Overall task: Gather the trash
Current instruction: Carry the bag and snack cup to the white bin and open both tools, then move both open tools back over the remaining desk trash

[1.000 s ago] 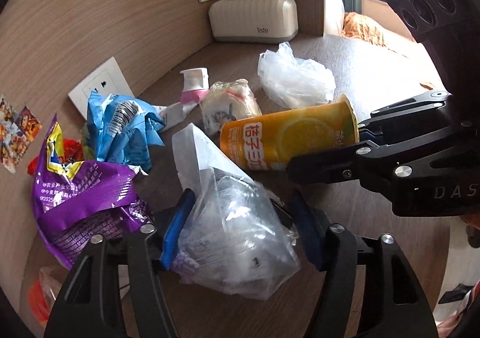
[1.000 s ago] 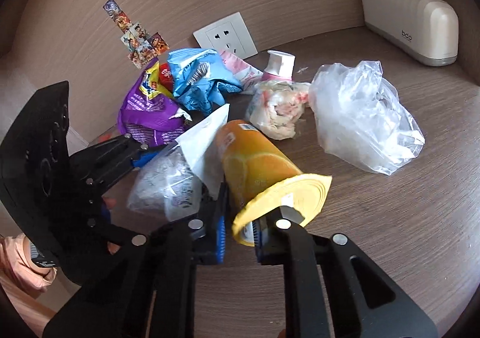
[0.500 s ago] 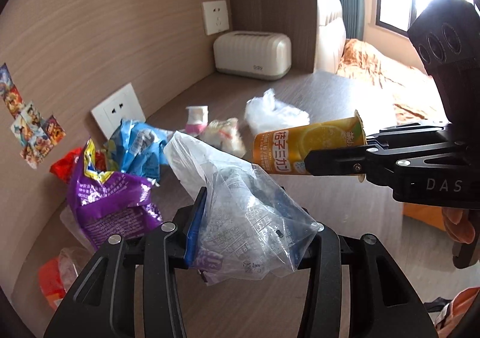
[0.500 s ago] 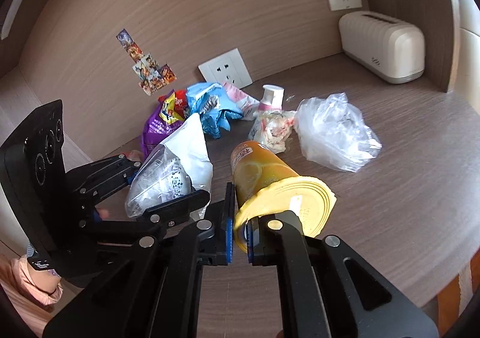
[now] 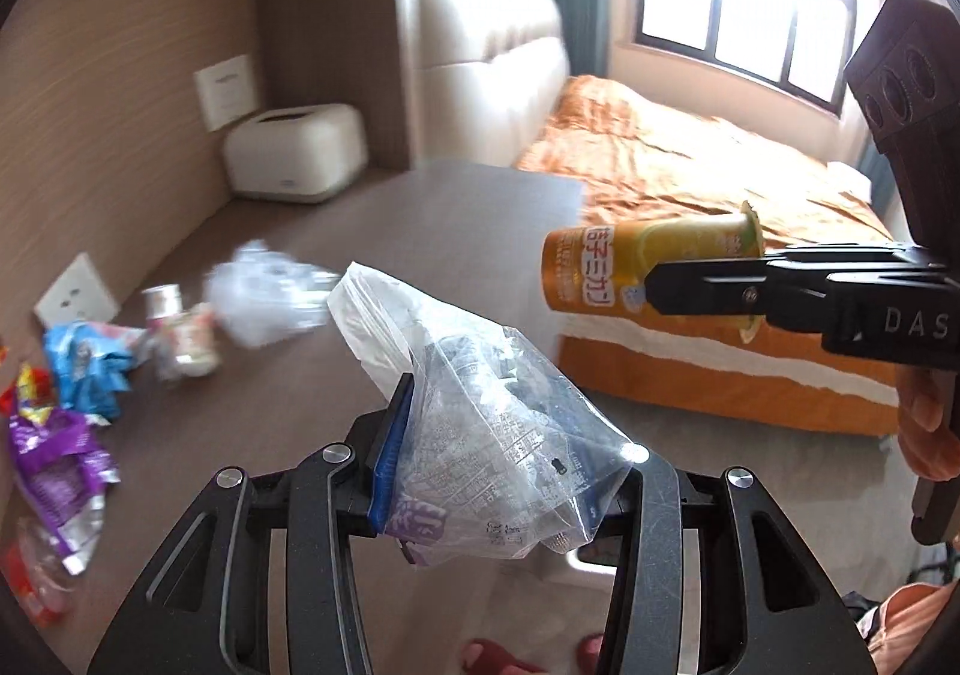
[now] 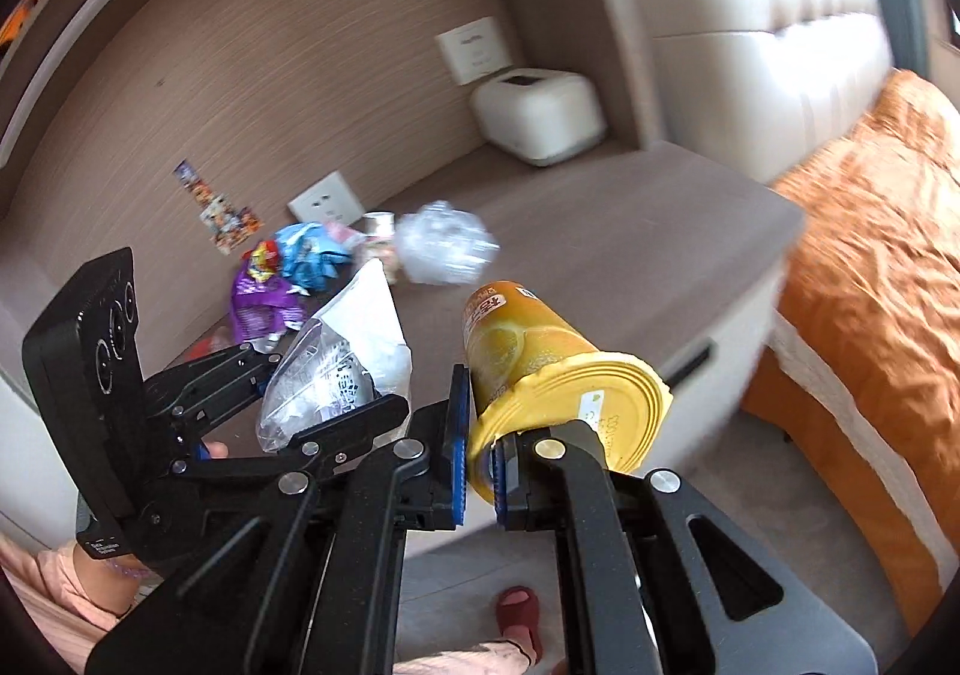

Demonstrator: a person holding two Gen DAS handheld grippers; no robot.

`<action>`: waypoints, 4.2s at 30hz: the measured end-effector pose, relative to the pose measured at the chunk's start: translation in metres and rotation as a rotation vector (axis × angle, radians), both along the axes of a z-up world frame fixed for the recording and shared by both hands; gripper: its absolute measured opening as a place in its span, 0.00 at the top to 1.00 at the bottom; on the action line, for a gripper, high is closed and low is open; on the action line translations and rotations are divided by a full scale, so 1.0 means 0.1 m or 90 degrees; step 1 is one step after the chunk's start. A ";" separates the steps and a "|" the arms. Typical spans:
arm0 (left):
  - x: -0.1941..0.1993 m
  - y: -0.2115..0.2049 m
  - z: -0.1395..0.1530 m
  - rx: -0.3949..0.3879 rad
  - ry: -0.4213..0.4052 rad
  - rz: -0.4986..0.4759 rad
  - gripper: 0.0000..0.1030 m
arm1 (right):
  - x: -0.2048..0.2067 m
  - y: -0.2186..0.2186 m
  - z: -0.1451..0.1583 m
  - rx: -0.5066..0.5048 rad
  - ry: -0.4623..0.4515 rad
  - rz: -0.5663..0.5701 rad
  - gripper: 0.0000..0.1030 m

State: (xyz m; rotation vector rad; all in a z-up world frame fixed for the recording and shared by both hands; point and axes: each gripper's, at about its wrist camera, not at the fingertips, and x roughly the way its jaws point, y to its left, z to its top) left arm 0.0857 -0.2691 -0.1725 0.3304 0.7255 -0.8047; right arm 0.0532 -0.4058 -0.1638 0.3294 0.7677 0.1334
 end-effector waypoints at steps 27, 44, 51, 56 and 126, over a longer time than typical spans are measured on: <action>-0.91 -1.87 -1.86 0.097 0.160 -0.257 0.57 | -1.21 -1.30 -1.54 0.080 0.162 -0.272 0.92; -0.67 -2.12 -3.81 0.162 0.263 -0.254 0.56 | -0.82 -1.59 -3.65 0.123 0.320 -0.287 0.92; -0.48 -2.19 -4.68 0.173 0.362 -0.205 0.05 | -0.73 -1.78 -4.65 0.161 0.398 -0.302 0.04; -0.48 -2.16 -4.95 0.209 0.365 -0.188 0.05 | -0.74 -1.80 -4.91 0.145 0.430 -0.313 0.04; 1.32 1.03 -0.07 -0.026 -0.067 0.257 0.05 | 1.63 1.01 -0.04 -0.155 -0.040 0.000 0.04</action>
